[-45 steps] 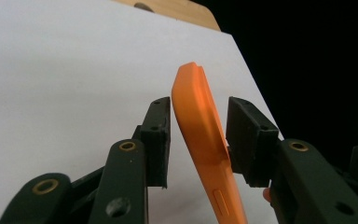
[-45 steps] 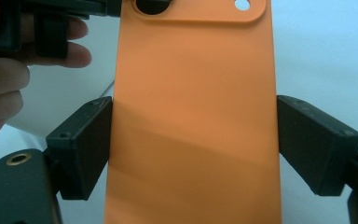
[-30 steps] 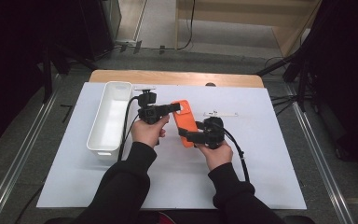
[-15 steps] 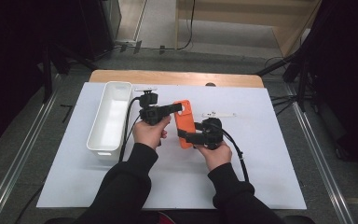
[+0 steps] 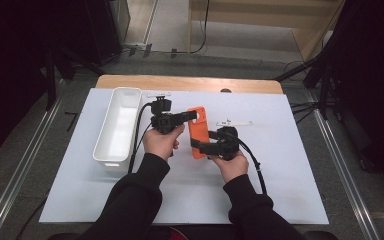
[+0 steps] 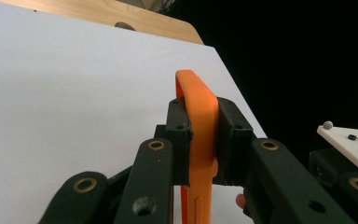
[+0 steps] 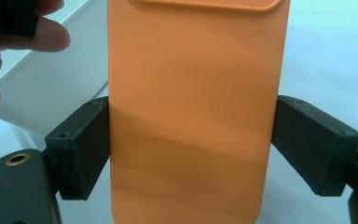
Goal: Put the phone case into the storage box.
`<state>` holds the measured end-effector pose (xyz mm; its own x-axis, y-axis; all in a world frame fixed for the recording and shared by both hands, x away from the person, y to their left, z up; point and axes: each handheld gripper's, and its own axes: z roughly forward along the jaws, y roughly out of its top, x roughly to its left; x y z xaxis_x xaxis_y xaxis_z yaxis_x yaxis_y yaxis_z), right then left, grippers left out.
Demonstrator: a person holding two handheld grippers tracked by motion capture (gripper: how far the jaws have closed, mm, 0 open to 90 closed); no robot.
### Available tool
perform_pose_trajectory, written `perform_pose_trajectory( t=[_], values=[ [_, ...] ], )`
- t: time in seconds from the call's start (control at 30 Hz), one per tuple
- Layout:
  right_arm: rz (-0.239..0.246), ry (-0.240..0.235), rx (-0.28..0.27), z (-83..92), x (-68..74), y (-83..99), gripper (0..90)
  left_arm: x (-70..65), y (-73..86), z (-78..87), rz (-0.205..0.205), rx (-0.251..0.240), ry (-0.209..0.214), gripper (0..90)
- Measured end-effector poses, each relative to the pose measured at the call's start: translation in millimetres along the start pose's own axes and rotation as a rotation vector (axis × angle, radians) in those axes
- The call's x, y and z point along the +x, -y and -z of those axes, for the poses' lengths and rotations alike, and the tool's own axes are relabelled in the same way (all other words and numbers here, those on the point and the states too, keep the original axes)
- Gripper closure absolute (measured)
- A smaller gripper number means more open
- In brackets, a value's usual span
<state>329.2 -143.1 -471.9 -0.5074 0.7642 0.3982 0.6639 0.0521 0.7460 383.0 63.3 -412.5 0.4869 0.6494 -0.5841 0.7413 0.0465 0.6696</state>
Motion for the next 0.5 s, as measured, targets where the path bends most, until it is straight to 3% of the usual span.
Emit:
perform_pose_trajectory(
  t=[0.23, 0.33, 0.5],
  values=[
    [-0.002, -0.003, 0.008, -1.0, -0.4, -0.5, 13.9, -1.2, -0.6, -0.1, -0.008, 0.002, -0.005, 77.5],
    [-0.016, -0.027, 0.013, -2.2, -2.0, -0.8, 13.9, -3.2, -1.0, -0.2, -0.026, 0.006, -0.007, 77.7],
    [-0.029, -0.028, 0.021, -2.7, -0.7, -1.8, 13.9, -6.8, -2.0, 0.0, -0.053, 0.011, -0.020, 77.7]
  ],
)
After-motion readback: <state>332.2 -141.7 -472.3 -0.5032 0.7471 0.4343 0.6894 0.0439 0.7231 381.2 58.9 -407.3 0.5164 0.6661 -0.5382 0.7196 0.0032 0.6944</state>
